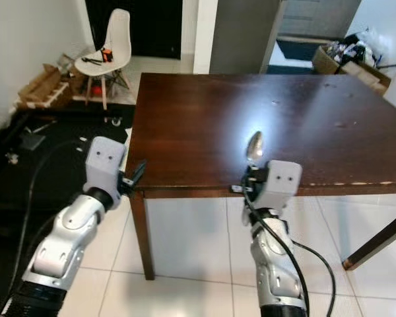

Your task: Setting the table

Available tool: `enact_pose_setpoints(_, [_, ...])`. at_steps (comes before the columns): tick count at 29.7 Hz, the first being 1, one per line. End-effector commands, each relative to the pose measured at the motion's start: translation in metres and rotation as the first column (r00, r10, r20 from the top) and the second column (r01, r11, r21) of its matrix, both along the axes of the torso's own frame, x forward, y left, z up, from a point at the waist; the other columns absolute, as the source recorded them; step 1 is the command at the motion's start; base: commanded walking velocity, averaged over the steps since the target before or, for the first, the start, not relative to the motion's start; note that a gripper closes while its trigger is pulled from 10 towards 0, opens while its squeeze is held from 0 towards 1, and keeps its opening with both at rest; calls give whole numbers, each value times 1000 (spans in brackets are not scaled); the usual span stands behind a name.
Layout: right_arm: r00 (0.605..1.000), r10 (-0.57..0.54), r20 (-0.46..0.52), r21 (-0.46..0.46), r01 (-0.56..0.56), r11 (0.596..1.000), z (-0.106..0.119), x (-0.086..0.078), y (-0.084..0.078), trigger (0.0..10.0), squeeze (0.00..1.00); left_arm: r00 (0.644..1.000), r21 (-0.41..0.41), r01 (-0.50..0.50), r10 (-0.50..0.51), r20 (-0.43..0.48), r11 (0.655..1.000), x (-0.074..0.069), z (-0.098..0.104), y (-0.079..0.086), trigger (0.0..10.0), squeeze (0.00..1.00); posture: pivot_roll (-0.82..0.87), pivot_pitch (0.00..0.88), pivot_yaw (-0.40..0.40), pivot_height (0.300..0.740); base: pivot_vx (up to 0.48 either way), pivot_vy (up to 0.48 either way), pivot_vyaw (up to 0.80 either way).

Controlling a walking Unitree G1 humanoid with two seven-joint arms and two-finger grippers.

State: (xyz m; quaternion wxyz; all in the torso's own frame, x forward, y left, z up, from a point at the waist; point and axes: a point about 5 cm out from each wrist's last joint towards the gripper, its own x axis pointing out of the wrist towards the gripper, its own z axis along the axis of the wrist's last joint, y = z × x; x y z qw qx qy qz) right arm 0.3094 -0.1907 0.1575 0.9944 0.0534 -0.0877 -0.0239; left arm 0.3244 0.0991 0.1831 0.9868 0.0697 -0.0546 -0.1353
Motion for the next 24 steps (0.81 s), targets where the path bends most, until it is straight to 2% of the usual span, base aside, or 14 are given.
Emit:
enact_pose_setpoints(1, [1000, -11, 4, -1, 11, 1000, 1, -1, -4, 10000, 0, 1000, 3, 13, -13, -14, 1000, -1, -3, -4, 10000, 0, -90, 0, 67, 740, 472, 0, 0])
enact_pose_setpoints(16, [1000, 5, -5, -8, -5, 1000, -1, 0, -2, 10000, 0, 1000, -10, 12, -13, -24, 1000, -3, -6, -3, 10000, 0, -88, 0, 65, 740, 465, 0, 0])
enact_pose_setpoints(20, [999, 48, -26, -27, -49, 998, -3, 1, 2, 10000, 0, 999, -32, 23, -25, -44, 999, -7, -8, -1, 10000, 0, -84, 0, 64, 740, 0, 0, 0])
enact_pose_setpoints(24, [989, 115, -93, -64, -121, 991, -10, 4, 6, 10000, 0, 998, -48, 11, -15, -68, 999, -11, -12, 6, 10000, 0, -79, 0, 63, 740, 0, 0, 0])
